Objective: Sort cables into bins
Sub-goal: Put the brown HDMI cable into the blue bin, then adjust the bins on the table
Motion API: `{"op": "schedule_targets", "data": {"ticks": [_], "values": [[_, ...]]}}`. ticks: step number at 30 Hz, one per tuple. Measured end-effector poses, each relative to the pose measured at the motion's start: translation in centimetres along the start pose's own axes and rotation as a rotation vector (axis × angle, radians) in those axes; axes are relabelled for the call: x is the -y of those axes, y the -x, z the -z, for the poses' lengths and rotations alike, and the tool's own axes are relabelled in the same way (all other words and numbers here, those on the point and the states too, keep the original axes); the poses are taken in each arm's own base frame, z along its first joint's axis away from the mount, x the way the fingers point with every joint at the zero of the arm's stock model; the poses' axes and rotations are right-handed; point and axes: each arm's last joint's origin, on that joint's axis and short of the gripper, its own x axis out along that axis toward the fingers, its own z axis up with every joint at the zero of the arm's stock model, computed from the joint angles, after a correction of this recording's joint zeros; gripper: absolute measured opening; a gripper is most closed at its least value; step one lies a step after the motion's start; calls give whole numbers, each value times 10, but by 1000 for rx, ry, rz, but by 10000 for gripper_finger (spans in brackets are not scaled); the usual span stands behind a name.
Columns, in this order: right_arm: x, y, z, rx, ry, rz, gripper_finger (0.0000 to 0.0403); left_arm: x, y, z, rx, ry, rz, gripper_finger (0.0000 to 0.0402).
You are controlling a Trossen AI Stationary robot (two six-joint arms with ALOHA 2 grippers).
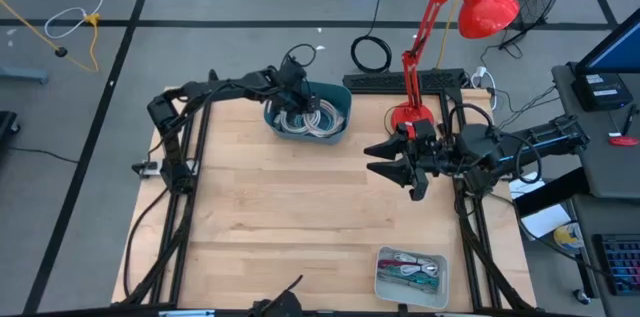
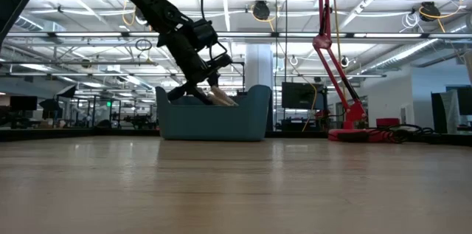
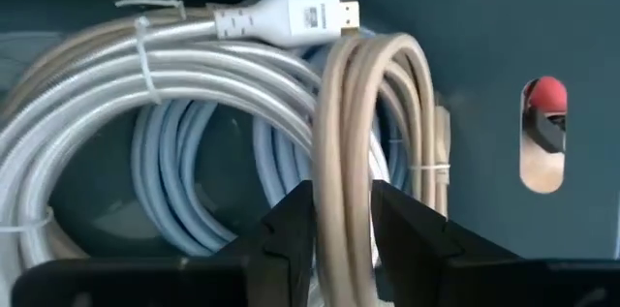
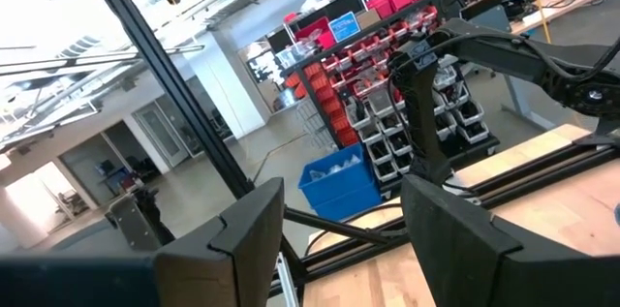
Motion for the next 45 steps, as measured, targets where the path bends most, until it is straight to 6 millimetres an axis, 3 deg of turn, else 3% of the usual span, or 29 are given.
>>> {"op": "schedule_targets", "data": {"ticks": [6,11,17,22,27,33,39,45], "values": [[0,0,0,-2,2,1,201,-5,12,-15,13,19,-12,107],[1,0,1,-10,3,5,201,6,41,-38,32,-44,-29,108],[0,0,1,-9,3,4,201,38,95,-67,117,-145,16,108],[0,4,-2,-9,4,4,201,82,133,-67,129,-281,203,108],[3,23,-7,-59,44,28,201,128,170,-38,72,-480,370,108],[10,65,-15,-151,78,75,190,165,224,29,130,-736,427,108],[18,95,-13,-268,77,116,122,173,276,94,230,-865,357,108],[15,97,-7,-357,87,34,16,166,311,140,305,-838,331,108]]}}
